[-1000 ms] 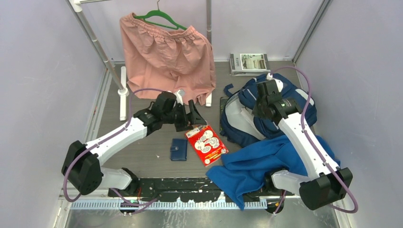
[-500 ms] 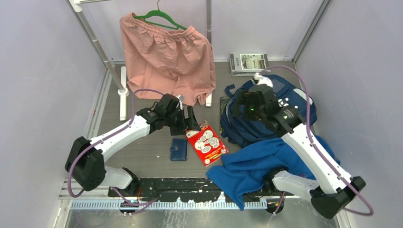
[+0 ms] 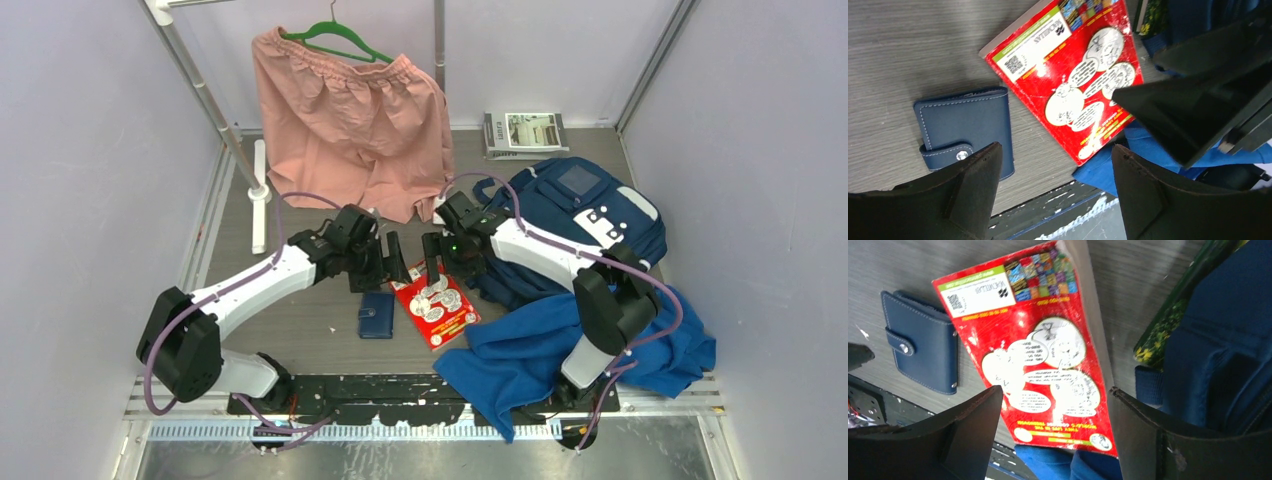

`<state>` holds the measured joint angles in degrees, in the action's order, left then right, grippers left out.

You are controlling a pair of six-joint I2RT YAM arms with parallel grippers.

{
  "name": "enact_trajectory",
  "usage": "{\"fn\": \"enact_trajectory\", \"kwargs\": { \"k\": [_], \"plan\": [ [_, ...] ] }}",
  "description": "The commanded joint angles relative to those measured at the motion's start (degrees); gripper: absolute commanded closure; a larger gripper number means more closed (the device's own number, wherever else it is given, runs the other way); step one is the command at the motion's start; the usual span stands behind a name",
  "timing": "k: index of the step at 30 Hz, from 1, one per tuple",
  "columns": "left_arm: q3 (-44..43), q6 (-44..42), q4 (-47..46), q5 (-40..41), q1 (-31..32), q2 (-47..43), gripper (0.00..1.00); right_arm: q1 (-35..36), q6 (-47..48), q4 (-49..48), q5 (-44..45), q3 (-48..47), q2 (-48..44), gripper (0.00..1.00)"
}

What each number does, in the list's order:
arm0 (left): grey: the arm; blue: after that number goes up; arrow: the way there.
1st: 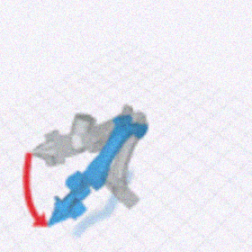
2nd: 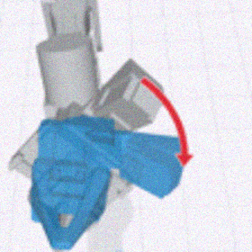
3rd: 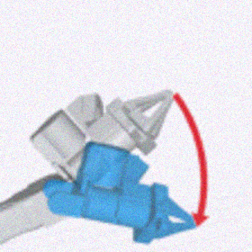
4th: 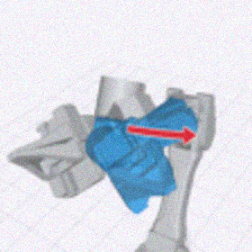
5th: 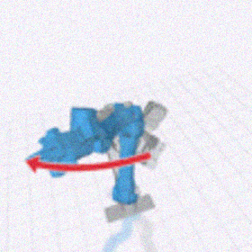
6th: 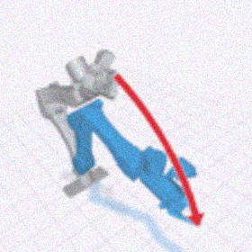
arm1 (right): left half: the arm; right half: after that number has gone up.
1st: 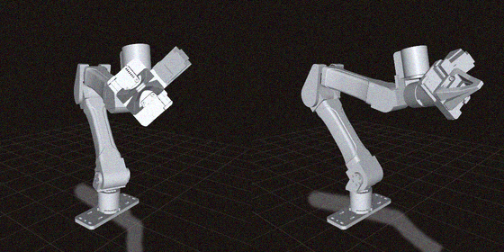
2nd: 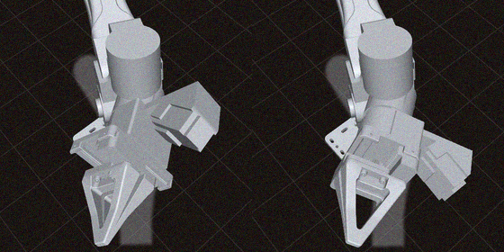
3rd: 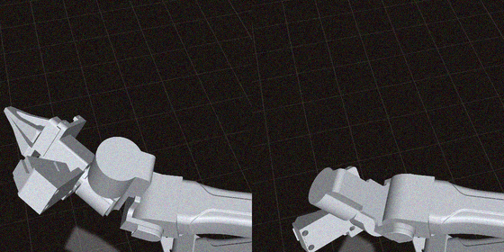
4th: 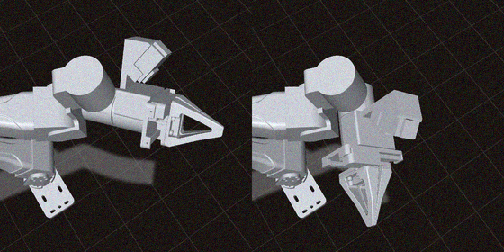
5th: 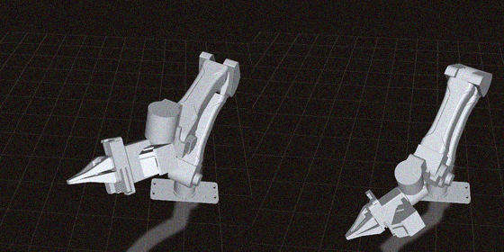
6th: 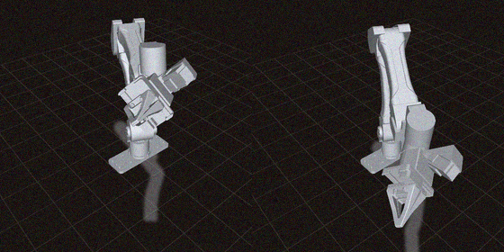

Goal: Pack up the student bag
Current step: Pick up the book from the center of the board.

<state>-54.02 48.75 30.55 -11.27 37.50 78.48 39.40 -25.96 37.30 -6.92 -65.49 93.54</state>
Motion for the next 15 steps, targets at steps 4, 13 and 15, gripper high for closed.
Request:
{"fn": "enact_trajectory", "kwargs": {
  "k": [4, 13, 15],
  "plan": [
    [2.98, 0.37, -1.21, -0.08, -0.28, -4.28, 0.20, -5.85, 2.55, -7.48, -4.27, 2.17, 3.28, 0.19],
    [3.00, -0.27, -0.46, -0.67, -2.53, -4.48, 0.20, -3.67, 4.00, -11.27, -9.25, 5.44, 7.81, 0.24],
    [3.11, -0.53, -0.28, -0.83, -3.13, -4.73, 0.20, -3.01, 3.77, -12.03, -8.98, 5.47, 8.49, 0.28]
  ]
}}
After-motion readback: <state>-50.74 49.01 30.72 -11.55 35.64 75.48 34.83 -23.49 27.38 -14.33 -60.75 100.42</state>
